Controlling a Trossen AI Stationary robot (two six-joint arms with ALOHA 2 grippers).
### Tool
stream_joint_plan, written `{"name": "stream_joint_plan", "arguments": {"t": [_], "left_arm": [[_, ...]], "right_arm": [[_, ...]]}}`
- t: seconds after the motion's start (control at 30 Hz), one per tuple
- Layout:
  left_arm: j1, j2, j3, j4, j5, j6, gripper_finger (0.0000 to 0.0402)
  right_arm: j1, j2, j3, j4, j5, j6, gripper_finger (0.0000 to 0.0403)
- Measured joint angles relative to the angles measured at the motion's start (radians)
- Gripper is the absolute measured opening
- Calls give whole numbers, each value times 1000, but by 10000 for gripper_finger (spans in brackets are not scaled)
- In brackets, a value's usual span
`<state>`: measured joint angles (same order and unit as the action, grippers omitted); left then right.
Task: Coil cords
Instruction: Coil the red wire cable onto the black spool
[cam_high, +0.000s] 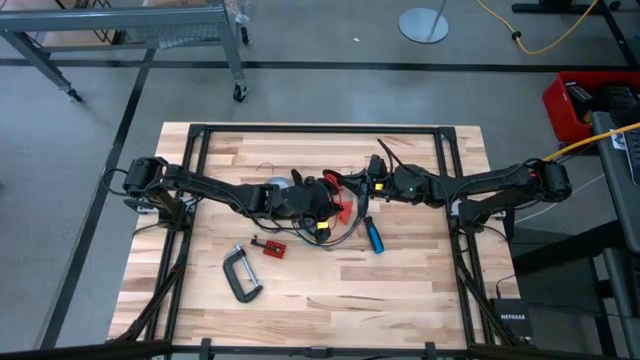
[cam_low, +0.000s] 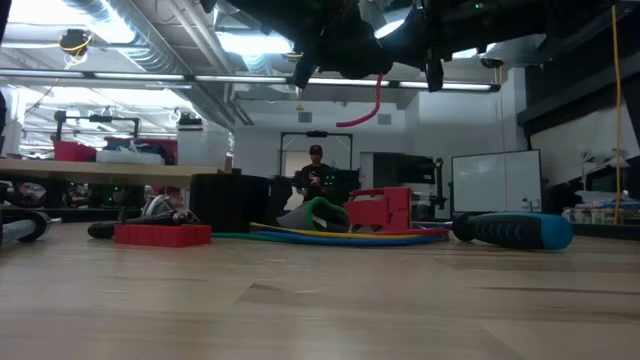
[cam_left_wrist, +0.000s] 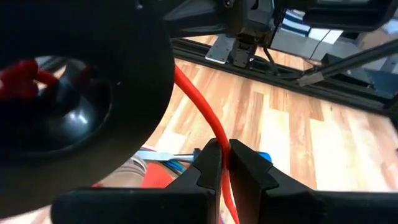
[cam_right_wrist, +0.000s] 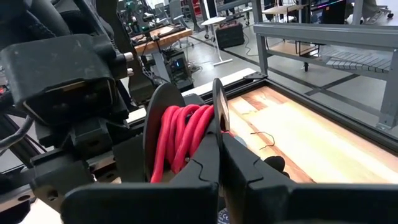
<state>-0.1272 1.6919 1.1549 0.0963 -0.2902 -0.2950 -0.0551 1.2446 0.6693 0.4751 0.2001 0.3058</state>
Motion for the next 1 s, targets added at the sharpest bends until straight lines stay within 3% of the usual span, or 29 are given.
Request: {"name": "stream_joint_plan", "arguments": {"t": [0.17,0.43,0.57,0.77,1.0], "left_arm": [[0,1,-1,-10,3,69,34],[-2,4,-3,-13,9,56,134],[-2,4,-3,-14,2,14,160],[-7,2,-2,-55,2,-69,156],[-12,1,-1,-79,1,-91,121]], "right_arm": [[-1,-1,1,12,0,1,1],[-2,-10,5,64,5,-19,1],[-13,-28,4,53,-9,-23,1],[-22,-67,3,42,-32,-37,1],[-26,-107,2,6,-34,-50,1]]}}
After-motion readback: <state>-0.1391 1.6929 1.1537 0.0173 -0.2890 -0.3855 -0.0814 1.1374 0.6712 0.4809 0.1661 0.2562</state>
